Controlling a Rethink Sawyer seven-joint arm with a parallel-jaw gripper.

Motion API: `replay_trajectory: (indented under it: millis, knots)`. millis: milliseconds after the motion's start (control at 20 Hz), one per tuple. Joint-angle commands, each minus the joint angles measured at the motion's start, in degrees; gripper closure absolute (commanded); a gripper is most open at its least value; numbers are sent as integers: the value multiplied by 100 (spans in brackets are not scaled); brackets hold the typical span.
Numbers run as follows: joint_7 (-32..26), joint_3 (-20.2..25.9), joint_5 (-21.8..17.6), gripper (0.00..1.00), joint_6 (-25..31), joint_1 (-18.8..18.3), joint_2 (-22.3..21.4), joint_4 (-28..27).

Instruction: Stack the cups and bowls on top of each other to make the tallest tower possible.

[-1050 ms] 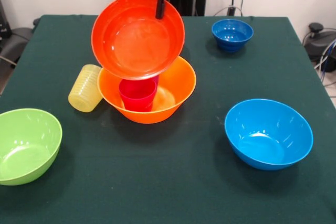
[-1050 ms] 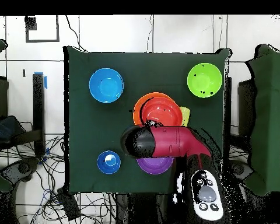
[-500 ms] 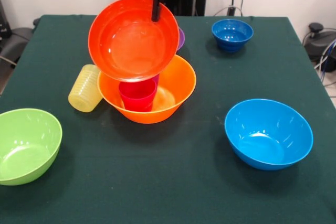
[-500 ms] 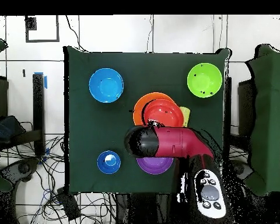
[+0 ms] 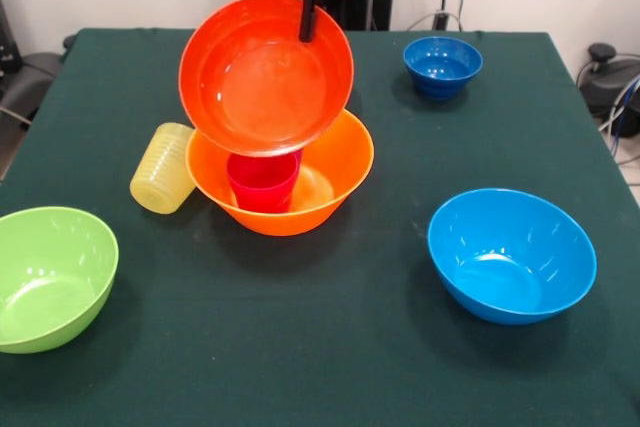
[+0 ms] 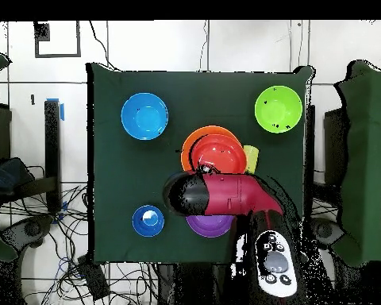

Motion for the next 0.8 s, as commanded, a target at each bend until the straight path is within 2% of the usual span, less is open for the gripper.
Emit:
replay_trajectory:
  millis: [50,300,450,650,800]
  knots:
    - [1431,-31,-297,100,-1075,282,307,42]
    - [1156,52,-400,100,-1728,128,465,31]
    - [922,361,-412,100,-2087,-181,259,235]
    - [837,552,-362,100,-2160,-347,59,464]
    - [605,1303,-509,100,-2478,-982,50,795]
